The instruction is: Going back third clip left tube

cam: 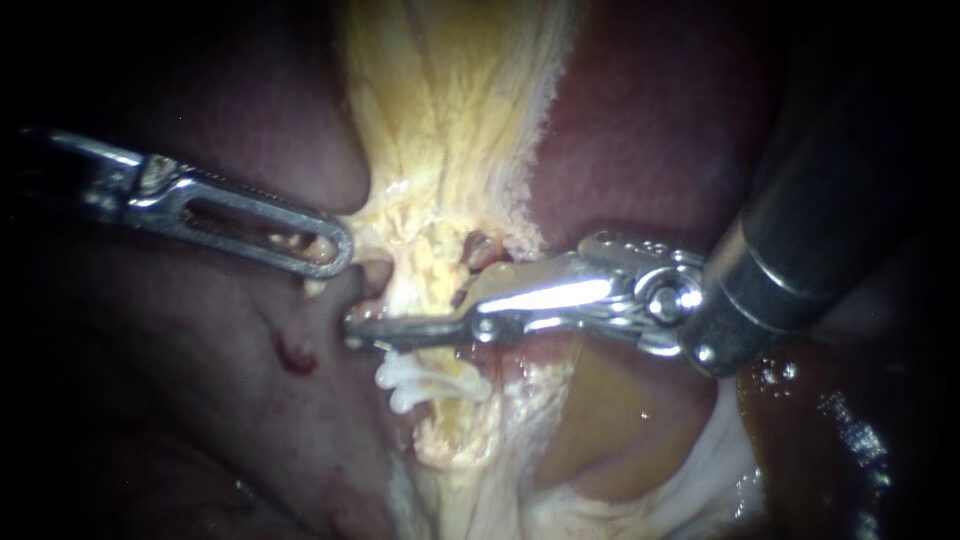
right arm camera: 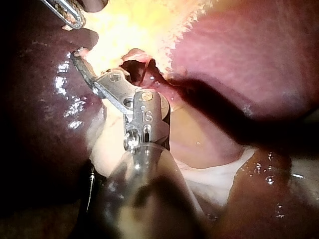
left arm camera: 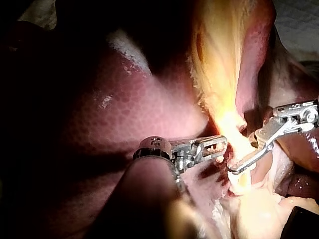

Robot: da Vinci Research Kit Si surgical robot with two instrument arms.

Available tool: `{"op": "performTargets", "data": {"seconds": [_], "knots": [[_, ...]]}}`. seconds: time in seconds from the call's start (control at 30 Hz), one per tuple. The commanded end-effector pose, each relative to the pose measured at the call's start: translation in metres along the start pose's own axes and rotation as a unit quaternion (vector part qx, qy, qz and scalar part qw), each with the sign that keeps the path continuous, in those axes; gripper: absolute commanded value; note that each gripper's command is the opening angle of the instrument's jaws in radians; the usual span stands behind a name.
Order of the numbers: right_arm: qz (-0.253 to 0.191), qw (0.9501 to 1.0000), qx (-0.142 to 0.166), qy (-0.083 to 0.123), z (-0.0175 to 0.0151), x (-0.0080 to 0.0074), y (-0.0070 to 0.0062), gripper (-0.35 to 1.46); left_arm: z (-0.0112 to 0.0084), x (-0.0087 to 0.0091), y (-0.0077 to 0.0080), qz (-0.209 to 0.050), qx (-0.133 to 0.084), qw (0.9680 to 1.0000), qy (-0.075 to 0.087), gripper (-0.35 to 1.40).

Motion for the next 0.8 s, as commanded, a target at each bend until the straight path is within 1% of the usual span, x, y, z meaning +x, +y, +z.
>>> {"op": "performTargets", "data": {"seconds": [0.03,0.1,0.17,0.2,0.3,0.37,0.4,0.47,0.6,0.63,0.73,0.8], "knots": [[-0.006,1.0,-0.003,0.001,0.0003,-0.0002,0.0001,0.34,0.0,0.0,0.0,0.0,0.0,1.0,0.0,-0.35],[-0.01,0.9997,-0.021,0.008,0.0008,-0.0005,0.0004,0.45,0.0,0.0,0.0,0.0,0.0,1.0,0.0,-0.35],[-0.02,0.9994,-0.027,0.012,0.001,-0.0006,0.0006,0.47,0.0,0.0,0.0,0.0,0.0,1.0,0.0,-0.35],[-0.032,0.9988,-0.033,0.017,0.0011,-0.0006,0.0007,0.48,0.0,0.0,0.0,0.0,0.0,1.0,0.0,-0.35],[-0.067,0.9954,-0.051,0.044,0.0009,-0.0005,0.0012,0.5,0.0001,0.0,0.0,0.0,0.0,1.0,0.0,-0.35],[-0.095,0.992,-0.058,0.061,0.0007,-0.0005,0.0016,0.5,0.0001,0.0,0.0,0.0,0.0,1.0,0.0,-0.35],[-0.105,0.9907,-0.062,0.06,0.0006,-0.0005,0.0017,0.5,0.0001,0.0,0.0,0.0,0.0,1.0,0.0,-0.35],[-0.129,0.9865,-0.08,0.062,0.0002,-0.0006,0.002,0.5,0.0001,0.0,0.0,0.0,0.0,1.0,0.0,-0.35],[-0.155,0.9819,-0.091,0.06,-0.0011,-0.0012,0.0021,0.5,0.0001,0.0001,0.0,0.0,0.0,1.0,0.0,-0.35],[-0.166,0.9799,-0.095,0.059,-0.0015,-0.0014,0.0021,0.5,0.0001,0.0001,0.0,0.0,0.0,1.0,0.0,-0.35],[-0.185,0.9762,-0.099,0.056,-0.0025,-0.0019,0.0017,0.5,0.0002,0.0001,0.0,0.0,0.0,1.0,0.0,-0.35],[-0.193,0.9749,-0.097,0.054,-0.0033,-0.0022,0.0013,0.5,0.0002,0.0001,0.0,0.0,0.0,1.0,0.0,-0.35]]}}
